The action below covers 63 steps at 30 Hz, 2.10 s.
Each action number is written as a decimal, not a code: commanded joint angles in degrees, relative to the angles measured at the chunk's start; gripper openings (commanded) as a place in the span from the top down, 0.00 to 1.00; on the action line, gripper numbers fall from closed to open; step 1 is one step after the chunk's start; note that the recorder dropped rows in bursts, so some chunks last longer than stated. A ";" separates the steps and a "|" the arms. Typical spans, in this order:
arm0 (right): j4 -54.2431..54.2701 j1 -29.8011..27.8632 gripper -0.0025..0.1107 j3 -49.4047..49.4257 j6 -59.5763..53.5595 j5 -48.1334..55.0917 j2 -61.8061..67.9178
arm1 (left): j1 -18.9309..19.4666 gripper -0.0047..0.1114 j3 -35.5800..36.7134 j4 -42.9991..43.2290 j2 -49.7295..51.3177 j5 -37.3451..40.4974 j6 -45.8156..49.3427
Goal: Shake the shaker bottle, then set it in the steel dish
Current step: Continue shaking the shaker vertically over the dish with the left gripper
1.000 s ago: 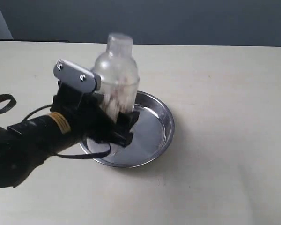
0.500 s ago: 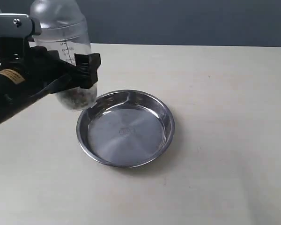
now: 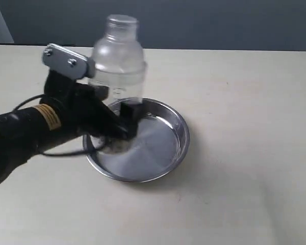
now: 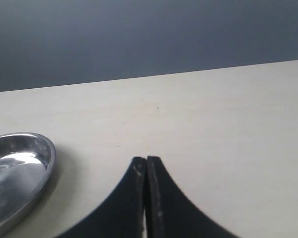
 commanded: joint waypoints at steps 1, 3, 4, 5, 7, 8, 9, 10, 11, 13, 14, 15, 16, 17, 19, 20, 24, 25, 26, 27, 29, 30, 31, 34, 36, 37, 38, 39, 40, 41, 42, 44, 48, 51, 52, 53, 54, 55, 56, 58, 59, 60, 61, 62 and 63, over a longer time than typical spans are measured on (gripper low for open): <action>-0.08 -0.08 0.99 0.07 0.00 -0.81 0.30 | -1.55 0.96 0.19 11.31 0.78 -0.36 -0.33; -0.08 -0.08 0.99 0.07 0.00 -0.81 0.30 | -3.06 0.96 0.19 19.75 0.43 0.96 -1.56; -0.08 -0.08 0.99 0.07 0.00 -0.81 0.30 | -1.80 0.96 0.41 9.43 0.90 -0.97 1.09; -0.08 -0.08 0.99 0.07 0.00 -0.81 0.30 | -0.14 0.96 1.04 -4.43 1.61 -4.83 4.56; -0.08 -0.08 0.99 0.07 0.00 -0.81 0.30 | 0.59 0.96 1.05 -16.71 2.45 -9.20 4.71; -0.08 -0.08 0.99 0.07 0.00 -0.81 0.30 | -0.24 0.96 0.86 -8.05 2.25 -7.32 4.71; -0.08 -0.08 0.99 0.07 0.00 -0.81 0.30 | -1.48 0.96 0.58 5.59 1.56 -4.60 3.79; -0.08 -0.08 0.99 0.07 0.00 -0.81 0.30 | -2.18 0.96 0.59 14.75 1.20 -3.37 2.66; -0.08 -0.08 0.99 0.07 0.00 -0.81 0.30 | -2.03 0.96 0.74 12.50 1.20 -3.96 1.90; -0.08 -0.08 0.99 0.07 0.00 -0.72 0.30 | -0.02 0.96 1.31 -8.33 2.68 -8.14 4.84; -0.08 -0.08 0.99 0.07 0.00 -0.72 0.30 | 0.44 0.96 1.31 -17.33 3.32 -9.74 4.67; -0.08 -0.08 0.99 0.07 0.00 -0.72 0.30 | -0.01 0.96 1.19 -14.87 3.36 -8.45 5.06; -0.08 -0.08 0.99 0.07 0.00 -0.72 0.30 | -1.02 0.96 1.08 -2.43 2.56 -5.11 5.18; -0.08 -0.08 0.99 0.07 0.00 -0.72 0.30 | -2.14 0.96 1.08 9.45 1.94 -3.10 4.91; -0.08 -0.08 0.99 0.07 0.00 -0.72 0.30 | -1.97 0.96 1.08 11.35 1.43 -3.10 4.88; -0.08 -0.08 0.99 0.07 0.00 -0.72 0.30 | -0.32 0.96 1.19 -1.50 1.90 -5.90 7.10; -0.08 -0.08 0.99 0.07 0.00 -0.72 0.30 | 0.31 0.96 0.29 -1.41 1.80 -5.36 5.58; -0.08 -0.08 0.99 0.07 0.00 -0.72 0.30 | -0.86 0.96 -0.06 14.71 1.02 -2.31 3.63; -0.08 -0.08 0.99 0.07 0.00 -0.72 0.30 | -1.35 0.96 -0.03 21.70 0.65 -2.01 0.45; -0.08 -0.08 0.99 0.07 0.00 -0.72 0.30 | -0.64 0.96 -0.03 17.90 0.65 -3.00 -0.16; -0.08 -0.08 0.99 0.07 0.00 -0.72 0.30 | 2.11 0.96 0.07 -7.60 2.23 -7.32 1.47; -0.08 -0.08 0.99 0.07 0.00 -0.72 0.30 | 2.01 0.96 0.07 -14.08 2.56 -8.79 0.06; -0.08 -0.08 0.99 0.07 0.00 -0.83 0.30 | 1.18 0.96 -0.16 -6.93 2.42 -7.20 0.03; -0.08 -0.08 0.99 0.07 0.00 -0.83 0.30 | -2.31 0.96 -0.16 27.13 0.27 -1.91 -2.44; -0.08 -0.08 0.99 0.07 0.00 -0.83 0.30 | 0.02 0.96 0.05 8.20 1.03 -3.76 0.29; -0.08 -0.08 0.99 0.07 0.00 -0.83 0.30 | 1.68 0.96 0.21 -7.46 1.89 -6.12 1.91; -0.08 -0.08 0.99 0.07 0.00 -0.83 0.30 | 2.05 0.96 0.21 -15.44 2.30 -7.48 1.47; -0.08 -0.08 0.99 0.07 0.00 -0.83 0.30 | 1.44 0.96 0.09 -11.82 2.11 -6.59 2.38; -0.08 -0.08 0.99 0.07 0.00 -0.83 0.30 | 0.37 0.96 0.09 1.79 1.40 -4.29 2.81; -0.08 -0.08 0.99 0.07 0.00 -0.83 0.30 | -0.41 0.96 0.09 16.98 0.82 -2.32 2.66; -0.08 -0.08 0.99 0.07 0.00 -0.83 0.30 | -0.30 0.96 0.09 21.33 0.80 -2.35 1.14; -0.08 -0.08 0.99 0.07 0.00 -0.83 0.30 | 2.14 0.96 0.09 0.98 1.74 -5.67 0.82; -0.08 -0.08 0.99 0.07 0.00 -0.83 0.30 | -0.47 0.96 0.09 17.92 1.08 -3.96 -2.06; -0.08 -0.08 0.99 0.07 0.00 -0.83 0.30 | -1.09 0.96 -0.26 19.94 1.69 -8.27 -4.50; -0.08 -0.08 0.99 0.07 0.00 -0.70 0.30 | -0.80 0.96 -0.91 14.52 1.78 -11.55 -3.10; -0.08 -0.08 0.99 0.07 0.00 -0.70 0.30 | -0.71 0.96 -2.08 11.79 0.78 -13.96 -1.68; -0.08 -0.08 0.99 0.07 0.00 -0.70 0.30 | -0.71 0.96 -3.35 11.76 -0.98 -14.60 -0.85; -0.08 -0.08 0.99 0.07 0.00 -0.70 0.30 | -0.71 0.96 -4.25 12.40 -2.74 -14.06 -0.85; -0.08 -0.08 0.99 0.07 0.00 -0.70 0.30 | -0.71 0.96 -4.84 12.66 -3.79 -12.35 -1.02; -0.08 -0.08 0.99 0.07 0.00 -0.70 0.30 | -0.85 0.96 -4.42 11.30 -2.68 -6.33 -3.02; -0.08 -0.08 0.99 0.07 0.00 -0.70 0.30 | -0.85 0.96 -3.39 10.34 -0.32 -3.27 -2.58; -0.08 -0.08 0.99 0.07 0.00 -0.70 0.30 | -0.85 0.96 -1.99 9.36 2.51 -2.06 -2.42; -0.08 -0.08 0.99 0.07 0.00 -0.70 0.30 | -0.85 0.96 -0.98 8.90 4.29 -2.58 -2.42; -0.08 -0.08 0.99 0.07 0.00 -0.70 0.30 | -0.85 0.96 -0.85 9.31 5.03 -4.05 -2.42; -0.08 -0.08 0.99 0.07 0.00 -0.70 0.30 | -0.99 0.96 -0.97 11.54 4.20 -6.38 -2.72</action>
